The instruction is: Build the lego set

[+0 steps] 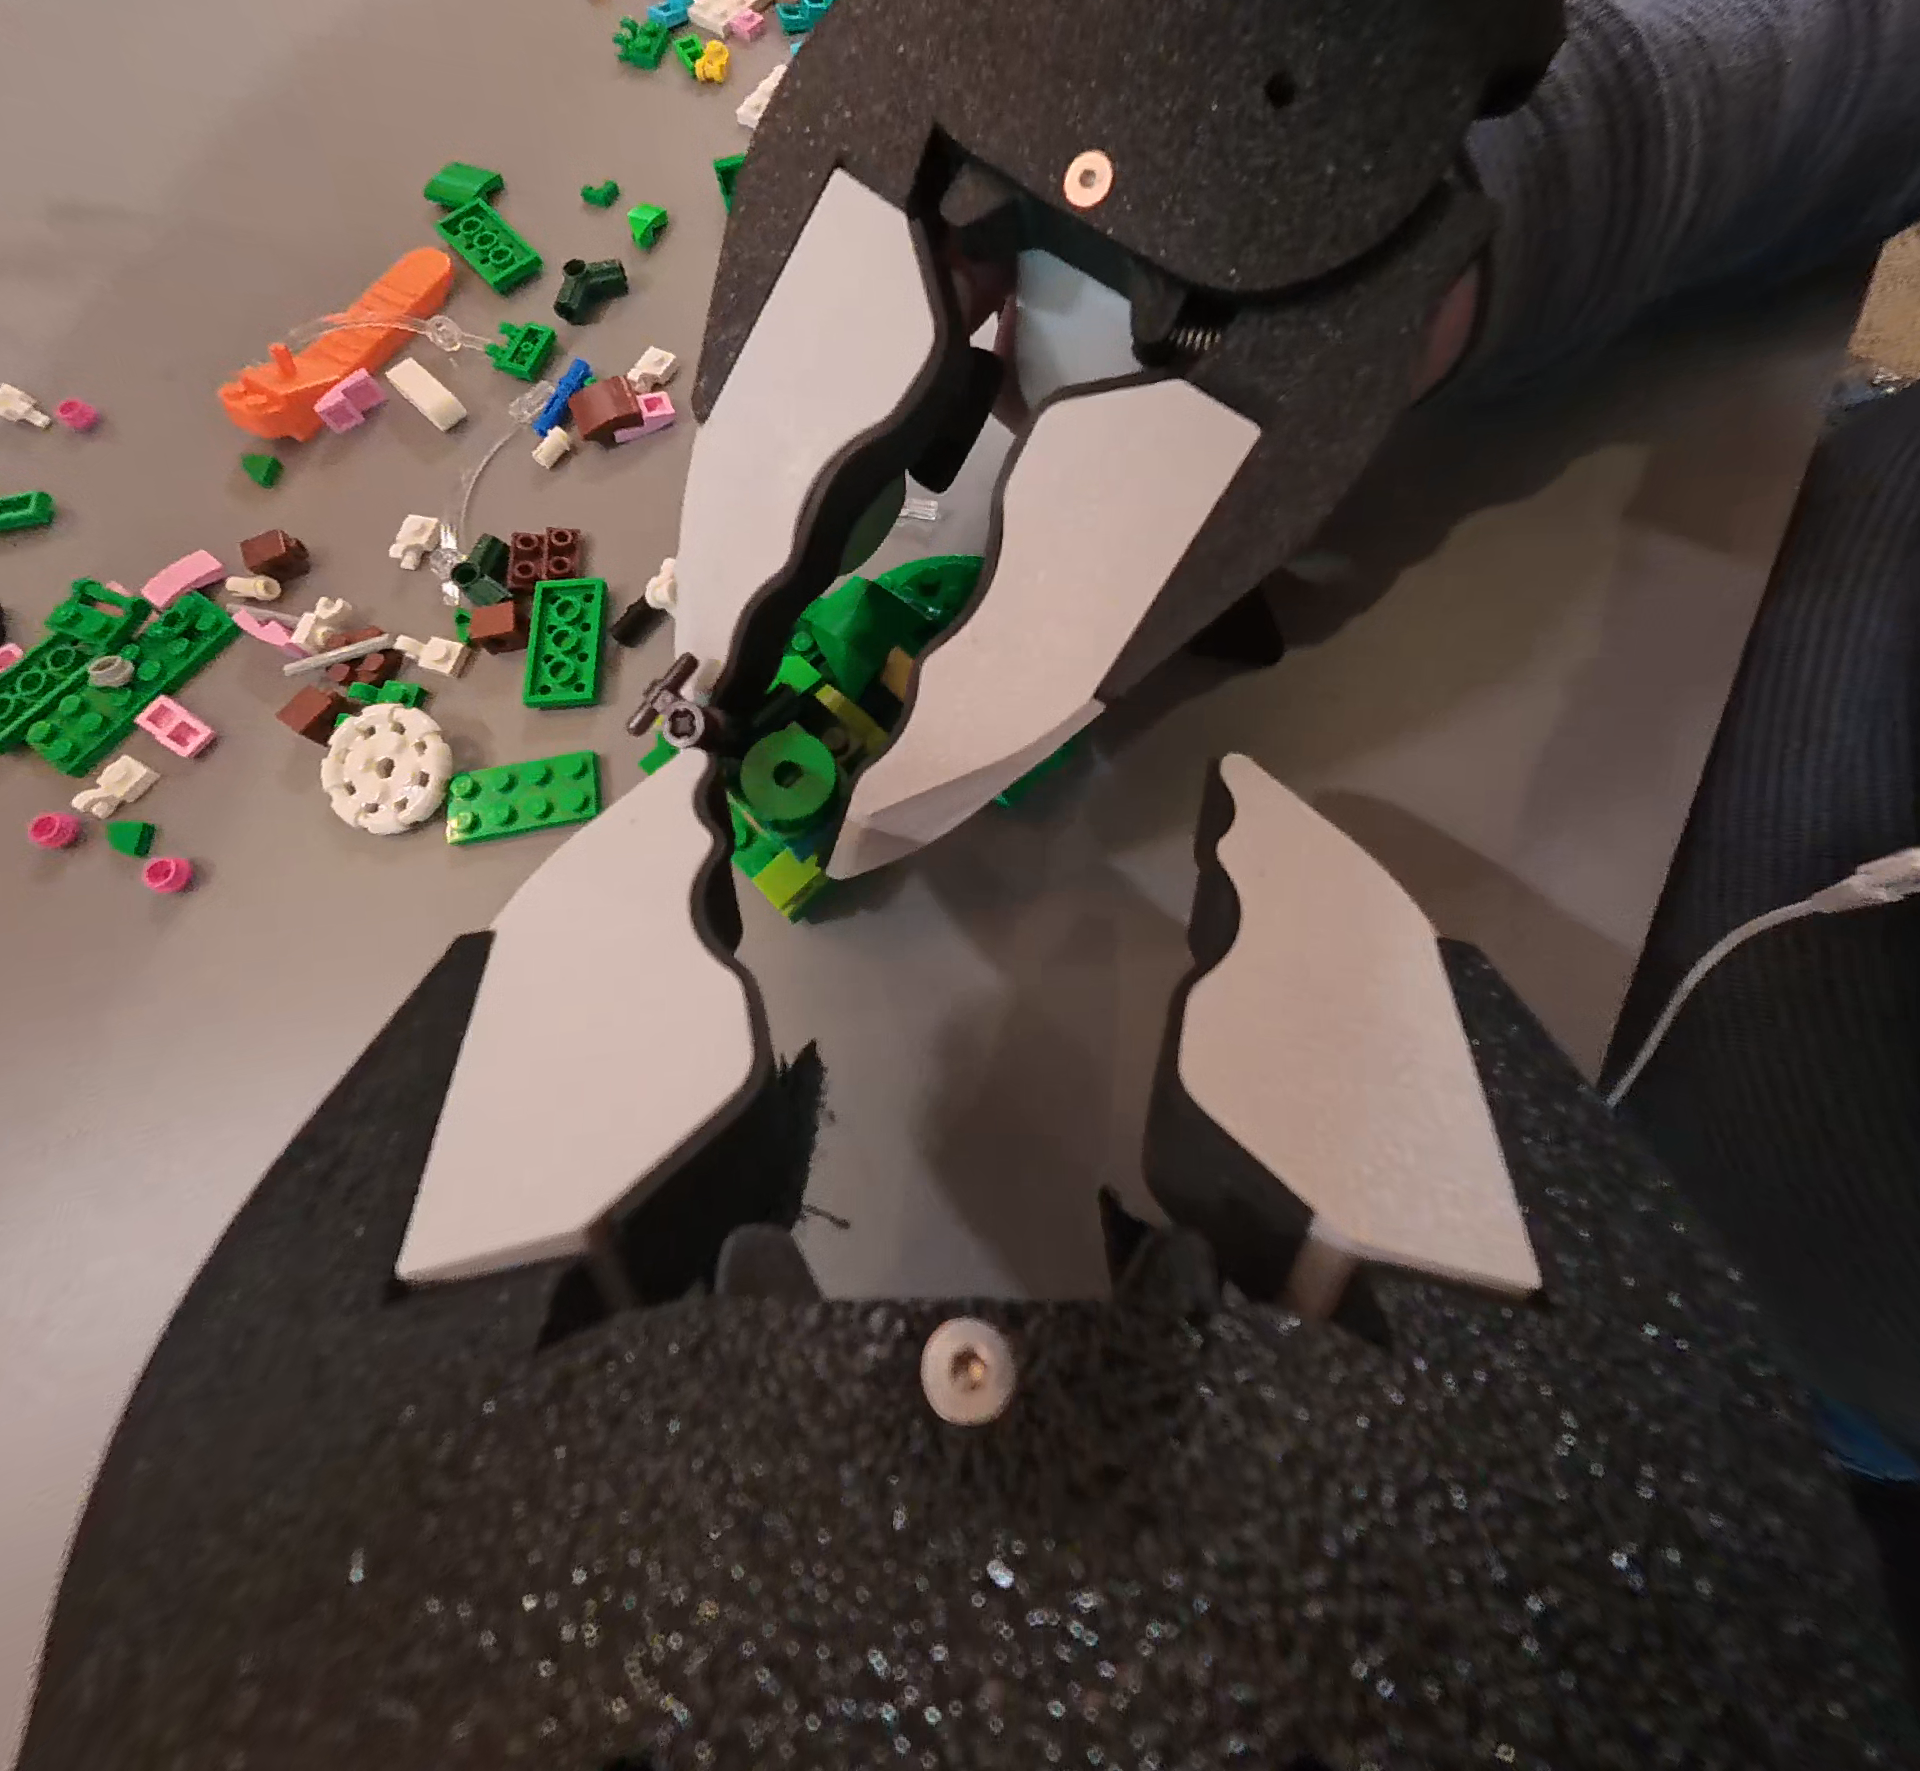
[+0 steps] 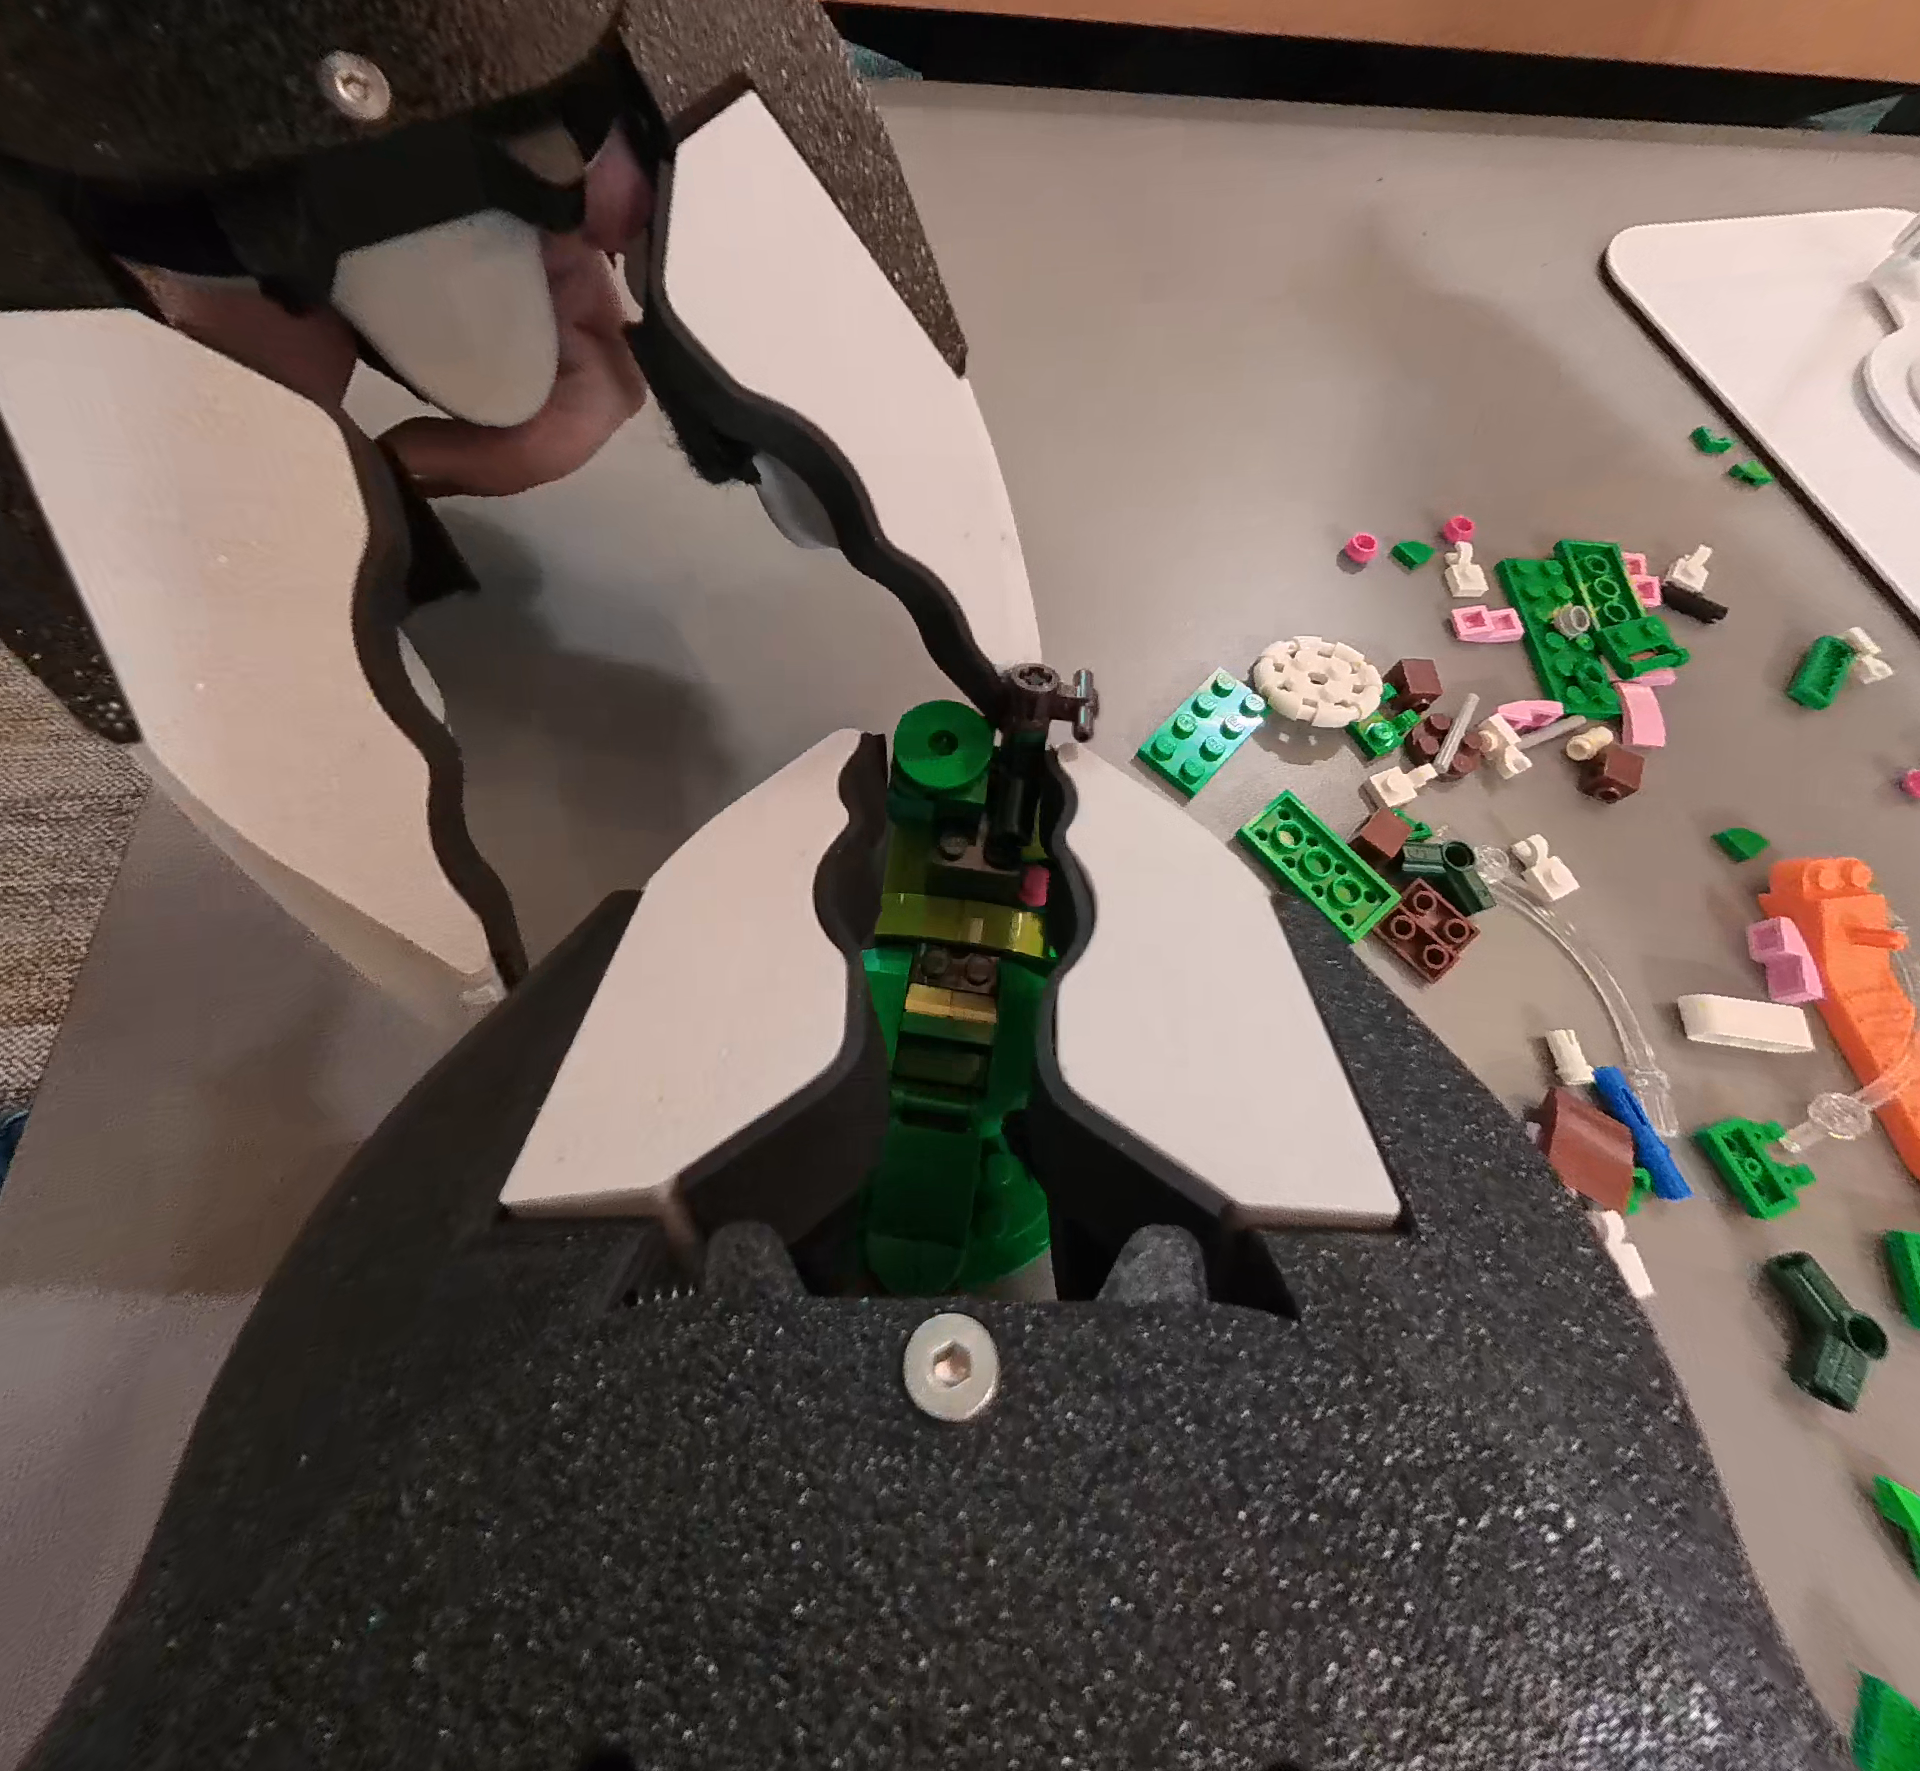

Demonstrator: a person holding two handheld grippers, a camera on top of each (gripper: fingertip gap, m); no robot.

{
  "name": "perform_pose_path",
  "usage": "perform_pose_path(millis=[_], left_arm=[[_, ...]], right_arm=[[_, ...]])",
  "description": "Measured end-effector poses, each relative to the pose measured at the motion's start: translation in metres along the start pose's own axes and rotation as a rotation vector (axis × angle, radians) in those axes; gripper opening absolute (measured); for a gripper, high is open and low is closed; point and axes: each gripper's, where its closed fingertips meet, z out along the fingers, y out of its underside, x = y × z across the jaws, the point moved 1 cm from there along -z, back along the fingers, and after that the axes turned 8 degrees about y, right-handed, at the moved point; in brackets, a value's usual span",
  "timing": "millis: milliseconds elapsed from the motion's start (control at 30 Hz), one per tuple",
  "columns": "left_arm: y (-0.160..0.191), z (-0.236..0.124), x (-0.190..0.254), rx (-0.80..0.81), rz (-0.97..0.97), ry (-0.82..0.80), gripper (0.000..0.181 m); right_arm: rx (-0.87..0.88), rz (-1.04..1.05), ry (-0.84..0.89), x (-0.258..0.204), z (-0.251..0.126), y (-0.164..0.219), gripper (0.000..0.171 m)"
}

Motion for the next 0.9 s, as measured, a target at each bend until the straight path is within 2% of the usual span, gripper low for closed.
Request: perform_pose_path(millis=[267, 633, 800, 900], left_arm=[[0.002, -0.009, 0.0, 0.023, -0.025, -0.004, 0.086], [-0.009, -0.026, -0.005, 0.221, -0.083, -0.022, 0.088], [-0.017, -0.025, -0.009, 0.272, -0.016, -0.096, 0.084], [-0.016, -0.019, -0.005, 0.264, -0.03, -0.07, 0.083]], right_arm=[[0.032, -0.04, 0.009, -0.001, -0.002, -0.002, 0.027], [0.182, -0.211, 0.067, -0.001, -0.028, -0.028, 0.027], [0.157, -0.191, 0.055, 0.0, -0.028, -0.025, 0.027], [0.111, -0.178, 0.034, -0.003, -0.024, -0.017, 0.027]])
